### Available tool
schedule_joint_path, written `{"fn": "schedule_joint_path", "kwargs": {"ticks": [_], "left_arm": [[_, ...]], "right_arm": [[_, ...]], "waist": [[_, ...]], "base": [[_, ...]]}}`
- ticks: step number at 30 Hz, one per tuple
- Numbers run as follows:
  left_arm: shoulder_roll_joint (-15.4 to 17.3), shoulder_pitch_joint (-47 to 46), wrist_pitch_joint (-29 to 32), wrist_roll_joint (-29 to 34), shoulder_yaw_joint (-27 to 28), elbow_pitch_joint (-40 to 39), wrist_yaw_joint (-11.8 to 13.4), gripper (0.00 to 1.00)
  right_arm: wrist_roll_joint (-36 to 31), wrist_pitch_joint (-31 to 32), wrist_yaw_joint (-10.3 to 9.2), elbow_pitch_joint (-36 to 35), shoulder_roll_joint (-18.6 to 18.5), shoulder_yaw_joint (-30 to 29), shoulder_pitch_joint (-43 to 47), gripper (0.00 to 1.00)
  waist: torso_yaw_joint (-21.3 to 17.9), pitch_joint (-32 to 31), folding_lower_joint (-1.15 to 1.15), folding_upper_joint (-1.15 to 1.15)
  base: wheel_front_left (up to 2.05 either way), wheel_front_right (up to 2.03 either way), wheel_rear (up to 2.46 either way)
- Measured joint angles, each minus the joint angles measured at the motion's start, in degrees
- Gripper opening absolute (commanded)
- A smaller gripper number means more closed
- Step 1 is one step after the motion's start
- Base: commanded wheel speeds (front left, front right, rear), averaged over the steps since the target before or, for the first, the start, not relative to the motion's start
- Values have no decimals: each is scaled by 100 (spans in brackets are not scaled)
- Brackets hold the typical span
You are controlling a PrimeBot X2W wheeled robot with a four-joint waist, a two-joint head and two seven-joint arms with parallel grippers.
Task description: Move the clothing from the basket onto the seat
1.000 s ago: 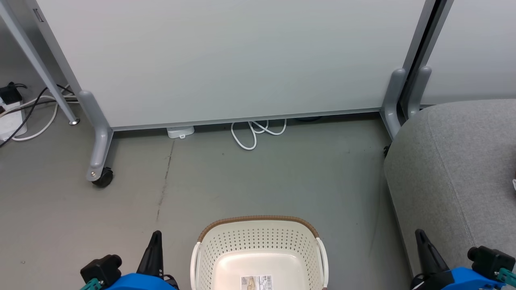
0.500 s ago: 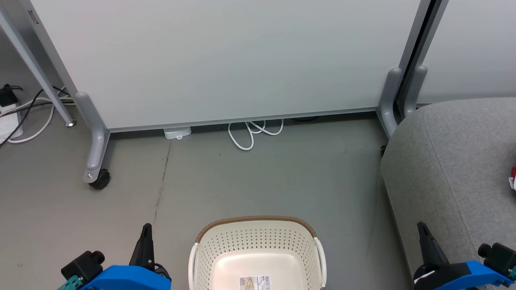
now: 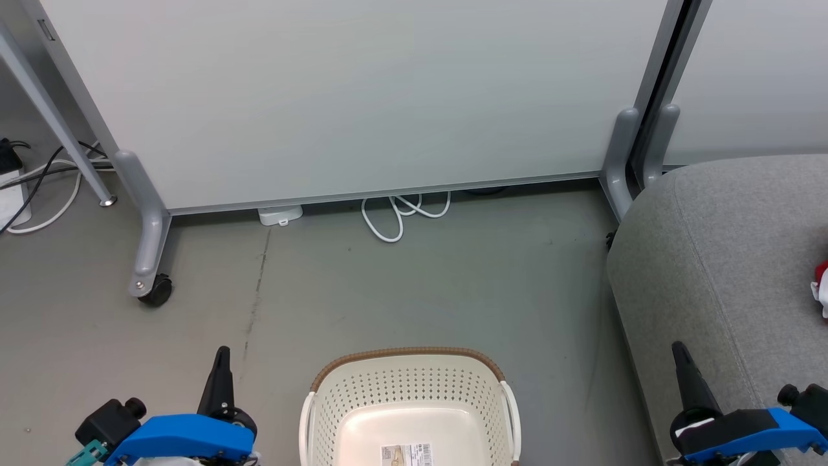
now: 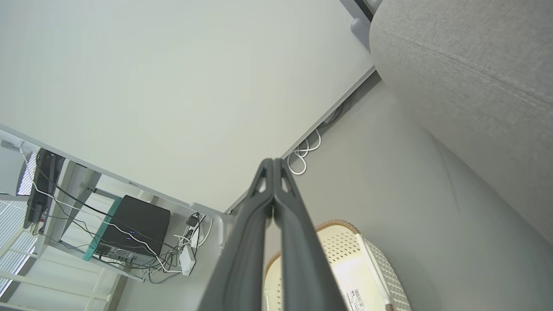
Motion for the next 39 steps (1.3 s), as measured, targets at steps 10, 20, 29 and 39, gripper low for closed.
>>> {"fn": "schedule_joint_path", "kwargs": {"ticks": [10, 20, 29, 39], "left_arm": [[-8, -27, 180, -612, 145, -135, 1, 0], [-12, -57, 344, -1157, 287, -245, 1, 0], [-16, -102, 460, -1623, 370, -346, 1, 0], [-21, -143, 603, -2087, 490, -445, 1, 0]], "right_arm": [[697, 112, 0, -44, -5, -4, -65, 0], [1338, 192, 0, -79, -11, -9, -145, 0], [1858, 278, 0, -102, -15, -14, -177, 0], [2397, 353, -1, -131, -20, -18, -247, 0]], "waist": [[-41, -3, 0, 0], [-81, -6, 0, 0], [-118, -8, 0, 0], [-158, -11, 0, 0]], "base": [[0, 0, 0], [0, 0, 0], [0, 0, 0], [0, 0, 0]]}}
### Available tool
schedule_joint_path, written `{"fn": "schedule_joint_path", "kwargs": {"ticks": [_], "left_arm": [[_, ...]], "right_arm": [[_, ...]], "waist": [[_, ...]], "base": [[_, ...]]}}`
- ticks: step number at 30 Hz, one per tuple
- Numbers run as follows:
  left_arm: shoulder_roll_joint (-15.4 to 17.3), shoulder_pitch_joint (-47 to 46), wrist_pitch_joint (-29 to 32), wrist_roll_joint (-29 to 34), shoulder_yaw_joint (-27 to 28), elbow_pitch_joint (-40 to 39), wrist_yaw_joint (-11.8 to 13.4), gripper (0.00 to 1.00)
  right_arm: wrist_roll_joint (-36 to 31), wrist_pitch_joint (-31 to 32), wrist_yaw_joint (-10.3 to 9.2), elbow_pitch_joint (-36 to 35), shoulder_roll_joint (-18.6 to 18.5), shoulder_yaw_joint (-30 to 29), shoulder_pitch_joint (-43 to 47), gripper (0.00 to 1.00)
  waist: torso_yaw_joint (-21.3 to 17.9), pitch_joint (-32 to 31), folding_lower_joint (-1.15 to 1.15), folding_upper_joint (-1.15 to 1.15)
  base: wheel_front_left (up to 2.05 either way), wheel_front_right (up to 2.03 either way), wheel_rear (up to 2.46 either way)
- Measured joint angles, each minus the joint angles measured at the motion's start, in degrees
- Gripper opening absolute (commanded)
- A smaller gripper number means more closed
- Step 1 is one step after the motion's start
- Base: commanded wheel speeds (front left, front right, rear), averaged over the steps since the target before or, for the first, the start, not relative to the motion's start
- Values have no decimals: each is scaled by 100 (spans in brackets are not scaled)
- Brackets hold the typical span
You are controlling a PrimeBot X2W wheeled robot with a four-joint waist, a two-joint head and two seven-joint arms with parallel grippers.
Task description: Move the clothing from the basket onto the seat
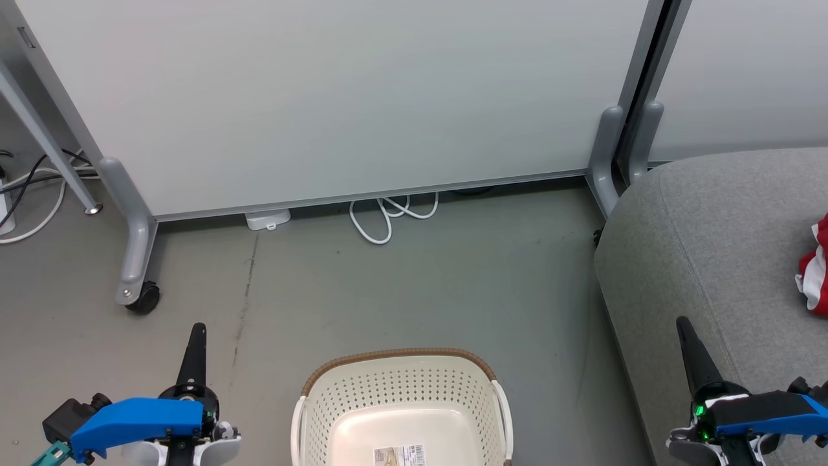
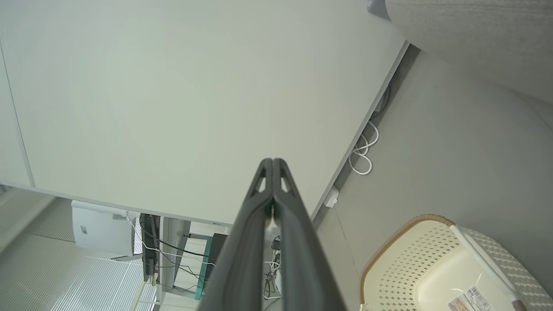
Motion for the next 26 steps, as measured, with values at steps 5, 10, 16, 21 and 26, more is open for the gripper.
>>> {"fn": "schedule_joint_path", "kwargs": {"ticks": [5, 10, 16, 21, 26], "left_arm": [[-3, -5, 62, -224, 40, -53, 0, 0], [-8, -19, 122, -430, 92, -94, 0, 0], [-12, -30, 194, -675, 162, -143, 0, 0], [-15, -37, 246, -862, 197, -185, 0, 0], [-18, -64, 298, -1055, 231, -225, 0, 0]], "right_arm": [[252, 26, 0, -13, -2, -2, -29, 0], [485, 68, 0, -27, -4, -4, -37, 0], [764, 118, 1, -45, -8, -8, -54, 0], [991, 152, 0, -65, -12, -10, -102, 0], [1192, 176, 1, -71, -14, -11, -118, 0]], "waist": [[-20, -2, 0, 0], [-41, -3, 0, 0], [-65, -5, 0, 0], [-85, -6, 0, 0], [-105, -7, 0, 0]], "base": [[0, 0, 0], [0, 0, 0], [0, 0, 0], [0, 0, 0], [0, 0, 0]]}}
